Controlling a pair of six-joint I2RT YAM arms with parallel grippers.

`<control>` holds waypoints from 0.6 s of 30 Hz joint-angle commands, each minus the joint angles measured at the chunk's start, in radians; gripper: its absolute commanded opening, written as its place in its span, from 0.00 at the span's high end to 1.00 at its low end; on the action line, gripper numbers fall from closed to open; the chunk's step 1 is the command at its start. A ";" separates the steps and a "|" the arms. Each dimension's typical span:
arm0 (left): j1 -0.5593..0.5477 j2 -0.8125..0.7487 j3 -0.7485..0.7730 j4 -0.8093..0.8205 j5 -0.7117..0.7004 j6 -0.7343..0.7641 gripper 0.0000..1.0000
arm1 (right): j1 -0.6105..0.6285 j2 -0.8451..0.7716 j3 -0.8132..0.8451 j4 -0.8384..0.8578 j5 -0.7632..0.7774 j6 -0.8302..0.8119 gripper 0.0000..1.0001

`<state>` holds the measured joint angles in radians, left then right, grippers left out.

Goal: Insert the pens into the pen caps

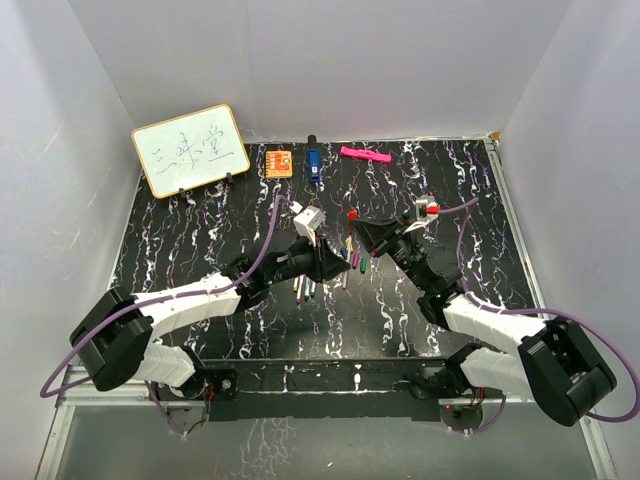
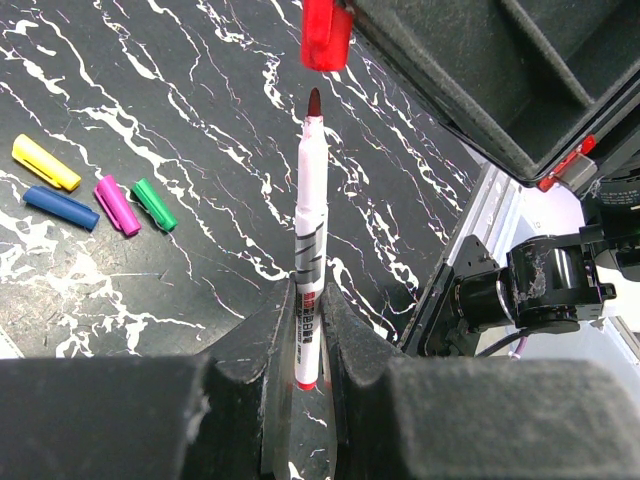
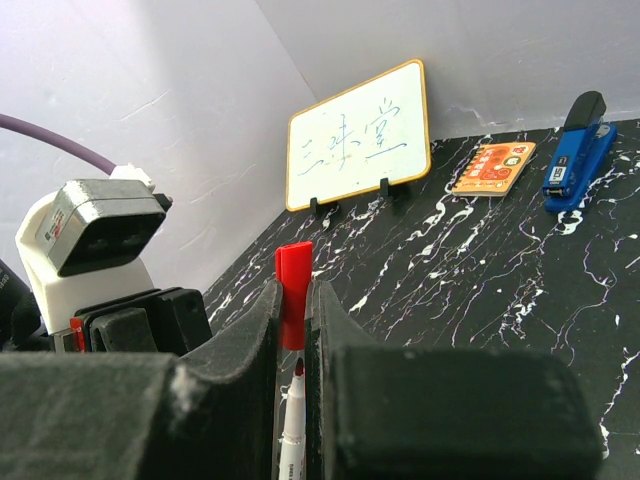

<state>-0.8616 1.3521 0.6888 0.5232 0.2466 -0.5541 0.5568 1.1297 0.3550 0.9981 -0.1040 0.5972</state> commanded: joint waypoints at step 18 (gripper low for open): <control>-0.007 -0.025 0.027 0.048 -0.054 0.008 1.00 | 0.021 0.004 -0.033 0.042 -0.004 0.020 1.00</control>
<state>-0.8639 1.3521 0.6891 0.5159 0.2268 -0.5537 0.5636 1.1305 0.3172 0.9997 -0.0998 0.6079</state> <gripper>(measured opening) 0.109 0.065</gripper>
